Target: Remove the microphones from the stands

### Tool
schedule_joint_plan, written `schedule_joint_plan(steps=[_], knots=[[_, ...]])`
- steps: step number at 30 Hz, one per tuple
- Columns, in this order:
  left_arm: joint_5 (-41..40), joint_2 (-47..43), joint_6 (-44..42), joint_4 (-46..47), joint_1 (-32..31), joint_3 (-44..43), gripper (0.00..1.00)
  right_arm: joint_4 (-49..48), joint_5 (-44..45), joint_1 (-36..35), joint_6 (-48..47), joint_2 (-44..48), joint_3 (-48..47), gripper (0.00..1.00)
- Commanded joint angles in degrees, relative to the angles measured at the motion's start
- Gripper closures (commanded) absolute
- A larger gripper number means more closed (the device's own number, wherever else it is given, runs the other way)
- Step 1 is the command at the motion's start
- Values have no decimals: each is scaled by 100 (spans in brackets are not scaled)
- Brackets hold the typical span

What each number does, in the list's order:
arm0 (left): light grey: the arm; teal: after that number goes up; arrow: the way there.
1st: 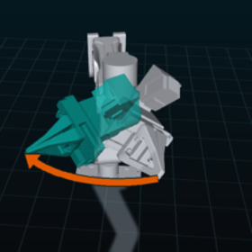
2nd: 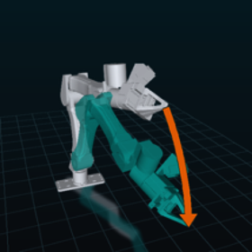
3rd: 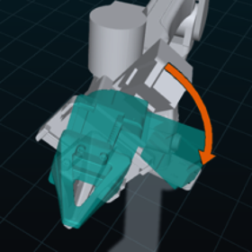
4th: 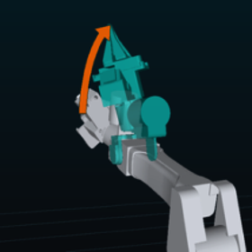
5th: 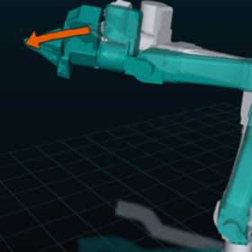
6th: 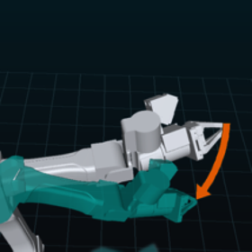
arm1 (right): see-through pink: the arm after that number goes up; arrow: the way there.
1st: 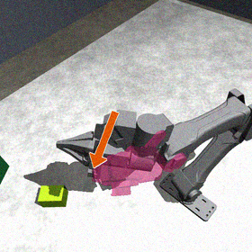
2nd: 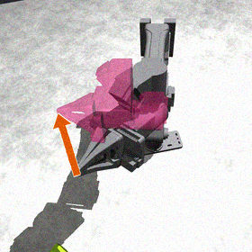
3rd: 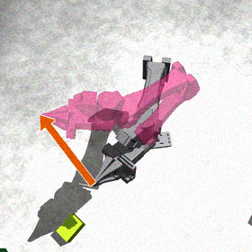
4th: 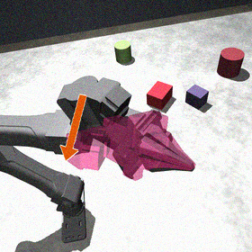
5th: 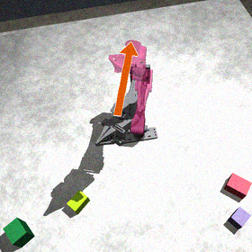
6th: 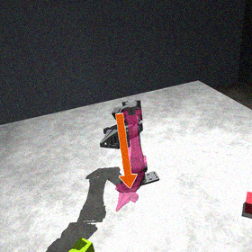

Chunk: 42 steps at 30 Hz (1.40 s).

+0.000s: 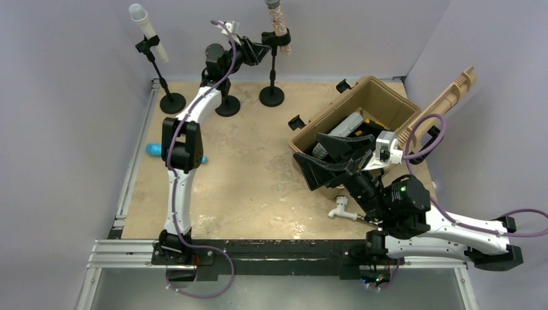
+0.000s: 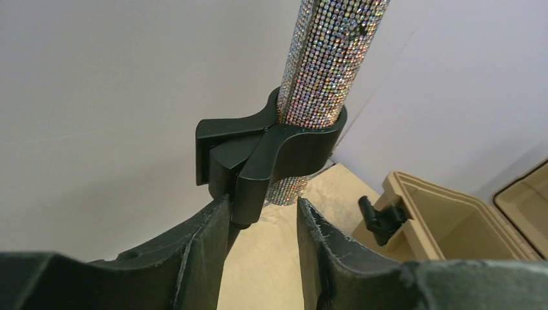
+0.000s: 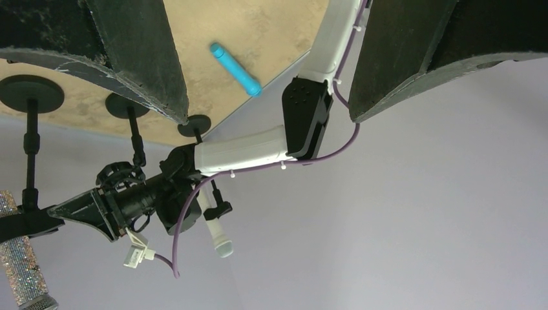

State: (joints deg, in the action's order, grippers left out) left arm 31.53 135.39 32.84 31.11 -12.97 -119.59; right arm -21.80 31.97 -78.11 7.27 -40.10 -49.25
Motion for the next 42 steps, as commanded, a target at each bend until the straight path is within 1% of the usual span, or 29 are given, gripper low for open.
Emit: schedule_joint_plan(steps=[1, 3, 7, 8, 10, 13, 16, 17, 19, 25, 29, 32, 35, 38, 40, 42], knots=[[-457, -9, -429, -148, -56, -284, 57, -105, 42, -25, -31, 36, -137, 8], [-565, -15, -476, -200, -56, -306, 55, -105, 46, -23, -28, 42, -129, 8], [-612, 55, -482, -282, -56, -454, 54, -103, 51, -21, -41, 47, -118, 8], [-613, 80, -483, -296, -56, -480, 52, -107, 55, -21, -39, 53, -115, 8], [-653, 99, -510, -315, -56, -503, 45, -113, 63, -25, -40, 55, -104, 8], [-655, 110, -552, -293, -56, -505, 39, -118, 72, -21, -44, 55, -102, 8], [-361, 223, -482, -156, -48, -624, 37, -144, 82, -19, -61, 41, -108, 8], [-213, 290, -449, -163, -48, -734, 39, -148, 86, -25, -74, 30, -110, 8], [10, 379, -381, -117, -49, -832, 48, -157, 88, -21, -80, 4, -111, 8], [199, 303, -281, 124, -56, -705, 70, -171, 88, -21, -57, -32, -94, 8], [175, 70, -261, 322, -56, -436, 78, -193, 99, -21, -54, -46, -89, 8], [140, -208, -270, 524, -67, 19, 85, -206, 84, -19, -51, -63, -85, 8], [33, -582, -238, 915, -78, 700, 91, -240, 65, -16, -35, -68, -52, 8], [-192, -992, -199, 1344, -107, 1461, 95, -254, 35, -20, -17, -68, -40, 8], [-358, -1278, -145, 1549, -119, 1923, 99, -246, 26, -23, -10, -71, -40, 7], [-537, -1556, -63, 1687, -127, 2324, 100, -253, 21, -21, -6, -66, -32, 8]])
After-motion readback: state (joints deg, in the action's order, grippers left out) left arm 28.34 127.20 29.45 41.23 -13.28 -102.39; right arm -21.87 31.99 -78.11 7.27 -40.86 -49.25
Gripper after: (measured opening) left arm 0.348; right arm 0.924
